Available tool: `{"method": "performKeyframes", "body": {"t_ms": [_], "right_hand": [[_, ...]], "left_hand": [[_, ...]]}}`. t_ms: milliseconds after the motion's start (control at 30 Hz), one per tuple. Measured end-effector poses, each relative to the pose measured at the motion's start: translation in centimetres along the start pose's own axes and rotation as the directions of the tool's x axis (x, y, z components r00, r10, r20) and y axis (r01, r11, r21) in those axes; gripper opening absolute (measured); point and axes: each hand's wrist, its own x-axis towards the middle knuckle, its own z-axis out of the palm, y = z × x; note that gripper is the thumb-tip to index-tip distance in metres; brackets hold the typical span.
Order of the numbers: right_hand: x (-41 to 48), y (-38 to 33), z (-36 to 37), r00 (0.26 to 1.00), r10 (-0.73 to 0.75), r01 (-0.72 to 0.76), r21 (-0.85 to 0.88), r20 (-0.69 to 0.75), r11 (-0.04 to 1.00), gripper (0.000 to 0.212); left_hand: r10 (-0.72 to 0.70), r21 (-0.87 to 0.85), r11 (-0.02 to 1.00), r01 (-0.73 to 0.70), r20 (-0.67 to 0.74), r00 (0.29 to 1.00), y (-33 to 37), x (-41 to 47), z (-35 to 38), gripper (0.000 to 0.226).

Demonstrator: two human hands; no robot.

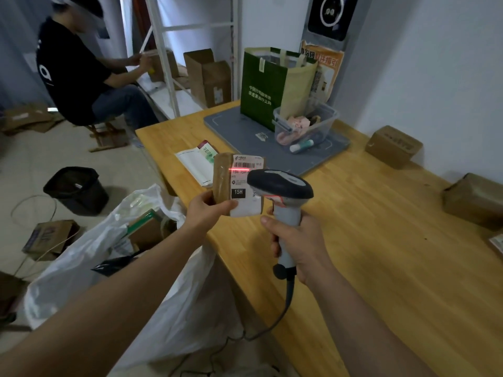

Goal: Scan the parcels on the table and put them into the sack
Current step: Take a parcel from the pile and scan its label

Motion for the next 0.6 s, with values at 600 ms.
{"method": "performKeyframes", "body": {"t_ms": [600], "right_hand": [[2.3, 2.2, 7.0, 0.983, 0.139, -0.14, -0.007, 0.121, 0.99, 0.011]], "left_hand": [[-0.512, -0.153, 0.85, 0.504, -0.463, 0.723, -7.7, -0.7, -17.0, 0.061]]}}
